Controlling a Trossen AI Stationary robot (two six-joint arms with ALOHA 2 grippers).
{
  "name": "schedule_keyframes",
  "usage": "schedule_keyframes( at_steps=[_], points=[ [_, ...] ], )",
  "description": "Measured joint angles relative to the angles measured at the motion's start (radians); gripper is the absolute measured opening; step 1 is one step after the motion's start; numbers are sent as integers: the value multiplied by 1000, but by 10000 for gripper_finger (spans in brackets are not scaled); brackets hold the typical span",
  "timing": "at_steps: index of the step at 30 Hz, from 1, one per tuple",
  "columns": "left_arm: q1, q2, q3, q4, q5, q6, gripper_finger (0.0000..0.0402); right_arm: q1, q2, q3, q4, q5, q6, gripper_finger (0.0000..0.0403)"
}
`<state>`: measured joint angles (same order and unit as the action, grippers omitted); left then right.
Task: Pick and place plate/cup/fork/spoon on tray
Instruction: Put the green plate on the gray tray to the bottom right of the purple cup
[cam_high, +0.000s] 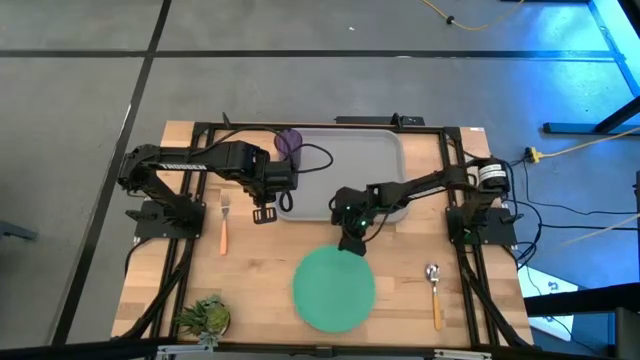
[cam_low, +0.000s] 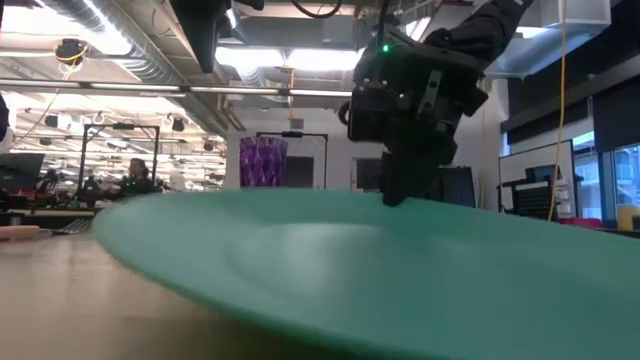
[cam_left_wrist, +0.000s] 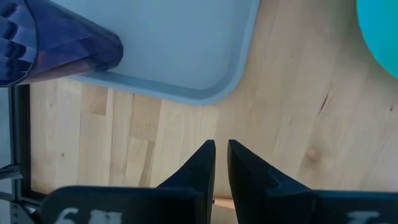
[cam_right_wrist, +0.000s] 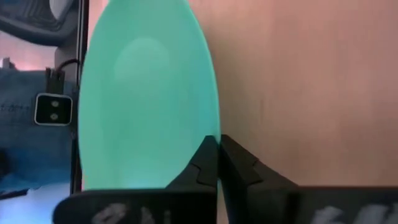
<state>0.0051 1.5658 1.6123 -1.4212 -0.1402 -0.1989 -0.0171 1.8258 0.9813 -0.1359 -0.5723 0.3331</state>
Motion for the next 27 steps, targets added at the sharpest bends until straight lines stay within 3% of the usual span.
schedule_keyframes(
  at_steps=[13,19,27],
  points=[
    [0,0,0,0,0,0,37,-97,-174,2,-184,83,-59,2],
    [0,0,0,1,0,0,37,-183,-258,2,-252,138,-74,2],
    [0,0,0,2,0,-9,37,-309,-338,2,-287,138,-29,2]
  ],
)
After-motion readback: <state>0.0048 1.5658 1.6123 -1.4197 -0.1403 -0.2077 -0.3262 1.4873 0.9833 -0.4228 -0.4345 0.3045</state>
